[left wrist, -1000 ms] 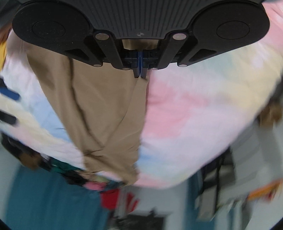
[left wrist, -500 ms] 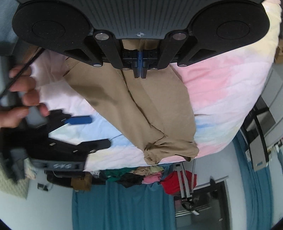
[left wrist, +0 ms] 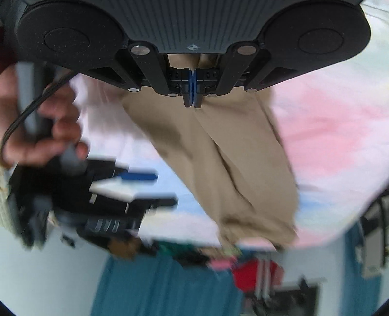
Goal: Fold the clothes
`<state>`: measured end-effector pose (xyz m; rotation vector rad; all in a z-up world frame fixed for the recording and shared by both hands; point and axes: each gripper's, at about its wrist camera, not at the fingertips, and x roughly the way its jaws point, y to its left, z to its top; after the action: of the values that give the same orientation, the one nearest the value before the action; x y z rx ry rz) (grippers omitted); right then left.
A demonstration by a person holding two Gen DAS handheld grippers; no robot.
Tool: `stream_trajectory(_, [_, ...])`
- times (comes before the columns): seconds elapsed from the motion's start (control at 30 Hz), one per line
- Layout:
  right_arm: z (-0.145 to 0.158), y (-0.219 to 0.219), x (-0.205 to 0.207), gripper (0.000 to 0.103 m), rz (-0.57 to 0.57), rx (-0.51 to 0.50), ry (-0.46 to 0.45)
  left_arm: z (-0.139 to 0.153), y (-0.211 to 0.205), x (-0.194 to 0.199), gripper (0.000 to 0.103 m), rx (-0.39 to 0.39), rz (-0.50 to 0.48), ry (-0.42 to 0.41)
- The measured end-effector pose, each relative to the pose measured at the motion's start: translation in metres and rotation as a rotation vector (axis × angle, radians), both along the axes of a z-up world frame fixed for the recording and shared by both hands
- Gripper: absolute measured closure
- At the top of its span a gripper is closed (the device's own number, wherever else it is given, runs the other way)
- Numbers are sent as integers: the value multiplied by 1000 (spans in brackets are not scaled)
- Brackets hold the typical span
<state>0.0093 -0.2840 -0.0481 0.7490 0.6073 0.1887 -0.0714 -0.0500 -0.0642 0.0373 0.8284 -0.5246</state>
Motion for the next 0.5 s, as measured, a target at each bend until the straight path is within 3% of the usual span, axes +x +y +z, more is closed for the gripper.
stream_trajectory(0.07, [0, -8, -6, 44, -21, -22, 10, -12, -2, 6, 97, 1, -23, 77])
stream_trajectory(0.13, [0, -14, -10, 44, -27, -26, 27, -17, 2, 8, 83, -7, -29, 128])
stream_trajectory(0.17, [-2, -18, -13, 44, -25, -16, 37, -15, 8, 8, 71, -29, -29, 138])
stream_trajectory(0.2, [-5, -20, -15, 44, -19, 0, 48, -11, 17, 7, 58, -67, -24, 147])
stream_trajectory(0.27, [-10, -23, -19, 43, -10, 26, 76, -4, 35, 9, 46, -147, 5, 162])
stream_trajectory(0.37, [-20, -26, -25, 43, -15, 43, 128, 0, 65, 15, 35, -250, 114, 183])
stream_trajectory(0.5, [-37, -27, -23, 44, -22, 58, 212, -17, 92, 38, 34, -345, 278, 265])
